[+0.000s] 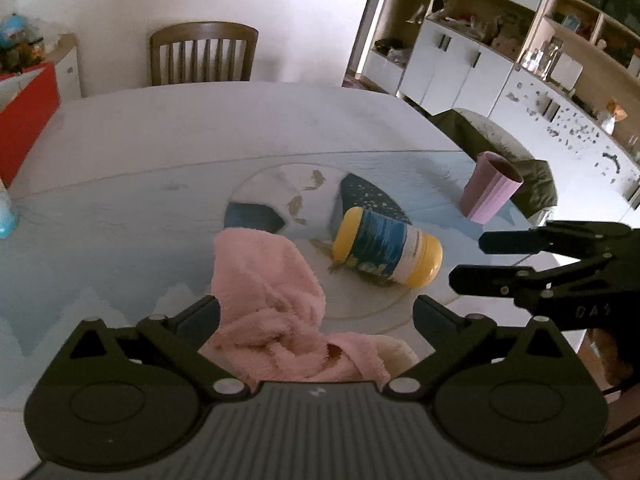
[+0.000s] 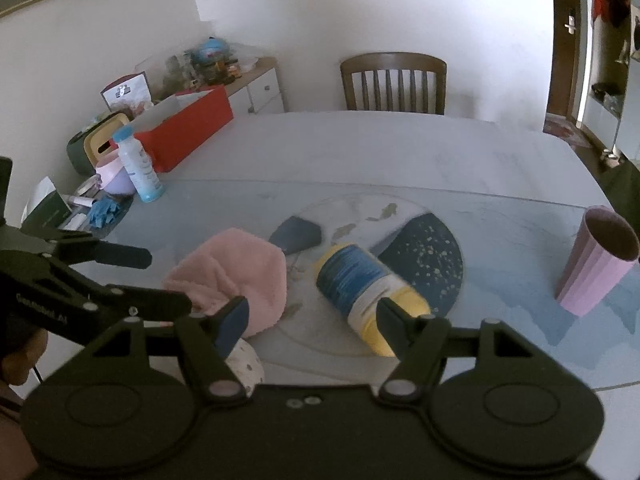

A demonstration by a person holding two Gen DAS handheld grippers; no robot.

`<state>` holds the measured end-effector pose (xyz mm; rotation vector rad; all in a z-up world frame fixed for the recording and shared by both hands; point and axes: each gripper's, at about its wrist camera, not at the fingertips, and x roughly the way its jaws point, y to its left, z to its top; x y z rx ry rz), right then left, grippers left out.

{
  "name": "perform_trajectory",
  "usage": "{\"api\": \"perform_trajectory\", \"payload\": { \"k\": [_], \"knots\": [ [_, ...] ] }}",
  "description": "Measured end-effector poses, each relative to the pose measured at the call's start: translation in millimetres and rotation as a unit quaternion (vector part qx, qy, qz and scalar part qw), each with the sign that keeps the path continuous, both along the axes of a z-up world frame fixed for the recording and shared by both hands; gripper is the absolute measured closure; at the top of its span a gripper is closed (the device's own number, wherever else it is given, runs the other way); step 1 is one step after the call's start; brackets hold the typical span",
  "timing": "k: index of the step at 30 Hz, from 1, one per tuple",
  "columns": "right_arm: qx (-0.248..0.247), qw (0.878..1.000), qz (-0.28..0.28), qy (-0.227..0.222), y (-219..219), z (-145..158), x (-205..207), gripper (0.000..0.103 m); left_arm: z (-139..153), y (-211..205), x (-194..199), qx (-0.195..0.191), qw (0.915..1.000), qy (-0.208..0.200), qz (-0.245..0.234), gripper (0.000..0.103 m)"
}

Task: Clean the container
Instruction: 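Release the pink towel onto the table with the left tool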

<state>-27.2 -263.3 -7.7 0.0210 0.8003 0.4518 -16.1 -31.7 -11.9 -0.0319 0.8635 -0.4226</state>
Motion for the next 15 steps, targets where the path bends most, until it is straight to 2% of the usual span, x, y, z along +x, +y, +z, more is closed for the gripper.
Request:
{"api": "perform_trajectory", "payload": {
  "k": [9, 15],
  "knots": [
    [0.002, 1.000, -0.018, 0.000, -2.5, 0.3, -5.2, 0.032, 1.8, -5.0, -8.3, 0.003, 1.0000, -0.005, -0.002, 0.000],
    [0.001, 1.000, -0.011, 0.001, -5.6, 0.0, -5.9, 0.032, 1.5, -11.5, -14.3, 0.010, 0.9999, -0.007, 0.003, 0.000]
  ]
}}
